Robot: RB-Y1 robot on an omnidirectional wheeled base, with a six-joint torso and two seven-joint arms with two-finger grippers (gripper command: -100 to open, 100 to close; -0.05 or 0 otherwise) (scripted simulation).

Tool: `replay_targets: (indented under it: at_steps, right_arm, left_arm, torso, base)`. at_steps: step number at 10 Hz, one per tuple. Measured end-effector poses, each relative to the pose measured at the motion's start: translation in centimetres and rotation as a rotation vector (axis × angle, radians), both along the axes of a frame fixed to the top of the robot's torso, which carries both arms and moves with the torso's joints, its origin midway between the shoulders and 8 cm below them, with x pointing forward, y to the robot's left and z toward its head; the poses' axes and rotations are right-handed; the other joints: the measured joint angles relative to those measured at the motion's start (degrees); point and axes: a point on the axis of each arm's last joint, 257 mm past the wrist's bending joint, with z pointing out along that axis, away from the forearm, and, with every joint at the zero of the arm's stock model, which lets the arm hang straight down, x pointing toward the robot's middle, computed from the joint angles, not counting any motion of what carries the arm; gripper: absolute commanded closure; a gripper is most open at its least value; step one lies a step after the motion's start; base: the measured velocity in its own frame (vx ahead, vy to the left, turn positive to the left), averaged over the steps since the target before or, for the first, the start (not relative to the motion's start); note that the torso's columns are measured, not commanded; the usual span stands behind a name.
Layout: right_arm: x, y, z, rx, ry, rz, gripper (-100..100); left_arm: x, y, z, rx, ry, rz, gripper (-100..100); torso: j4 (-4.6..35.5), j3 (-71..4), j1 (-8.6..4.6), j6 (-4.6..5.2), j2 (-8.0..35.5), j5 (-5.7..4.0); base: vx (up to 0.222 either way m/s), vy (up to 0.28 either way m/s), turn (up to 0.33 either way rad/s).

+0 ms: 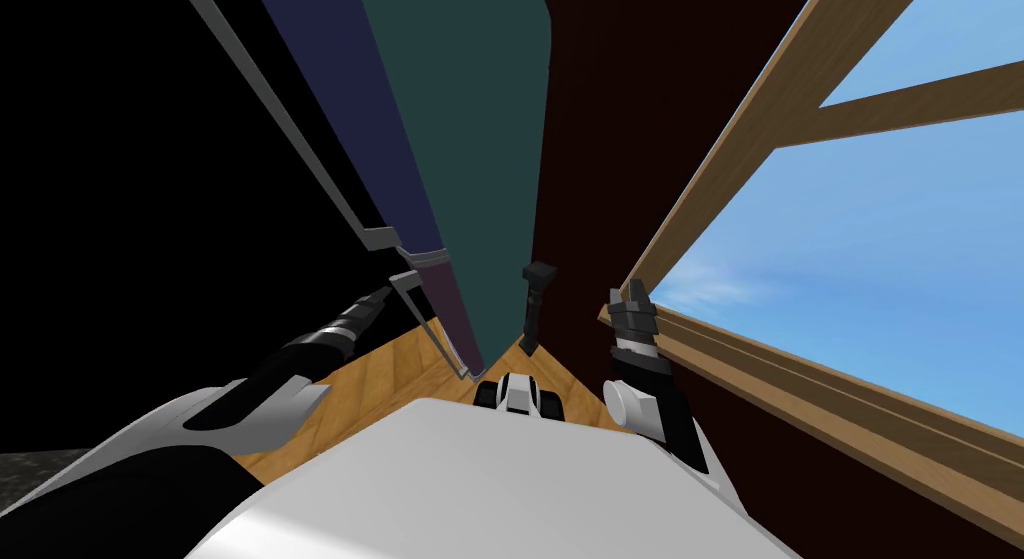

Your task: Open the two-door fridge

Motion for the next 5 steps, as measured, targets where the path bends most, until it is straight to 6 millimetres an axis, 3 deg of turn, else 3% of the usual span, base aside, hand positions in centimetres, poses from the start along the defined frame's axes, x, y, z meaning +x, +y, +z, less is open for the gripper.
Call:
replay_targets:
  at_steps: [5]
  right_arm:
    - [0.0,0.0,0.0,0.000,0.000,0.000,0]
  left_arm:
    - [-0.3,-1.2,2.2,0.039,0.013,-0.007,-100]
  torso:
    - [0.01,-0.18,-0.96,0.43,-0.22,-0.44]
  base:
    - [0.028,-0.019,0.018]
